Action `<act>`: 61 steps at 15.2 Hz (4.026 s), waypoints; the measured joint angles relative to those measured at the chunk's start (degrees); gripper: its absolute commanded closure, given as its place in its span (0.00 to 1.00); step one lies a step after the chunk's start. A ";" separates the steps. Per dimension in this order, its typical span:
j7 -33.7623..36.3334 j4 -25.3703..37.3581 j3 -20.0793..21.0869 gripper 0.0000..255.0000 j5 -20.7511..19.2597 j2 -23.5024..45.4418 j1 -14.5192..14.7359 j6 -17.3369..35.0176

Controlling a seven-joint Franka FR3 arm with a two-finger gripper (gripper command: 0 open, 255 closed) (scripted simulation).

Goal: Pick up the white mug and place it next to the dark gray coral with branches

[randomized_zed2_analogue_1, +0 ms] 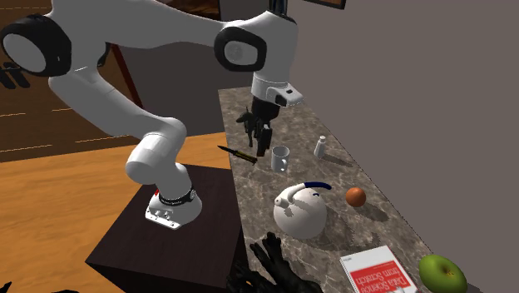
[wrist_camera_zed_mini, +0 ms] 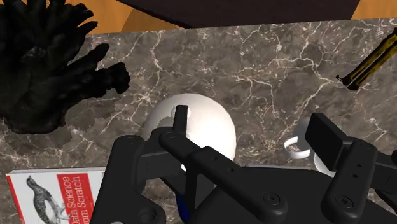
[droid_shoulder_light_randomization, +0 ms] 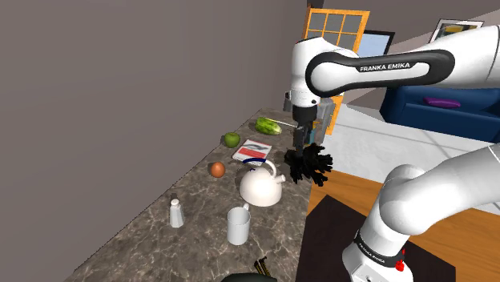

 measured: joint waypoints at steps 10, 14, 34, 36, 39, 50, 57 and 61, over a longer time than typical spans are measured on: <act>3.51 -1.84 7.98 0.00 3.87 12.60 5.75 14.19; 5.69 -0.58 11.60 0.00 4.29 19.73 7.77 19.97; 14.50 4.52 18.95 0.00 -3.30 44.11 12.73 37.70; 14.57 4.46 18.92 0.00 -3.41 44.27 12.74 37.93; 14.58 4.44 18.92 0.00 -3.44 44.31 12.74 37.99; 14.58 4.46 18.92 1.00 -3.44 44.31 12.74 38.01; 12.85 5.29 19.28 1.00 -1.05 40.23 12.55 33.50; 11.85 6.49 19.27 1.00 0.12 37.99 12.46 30.28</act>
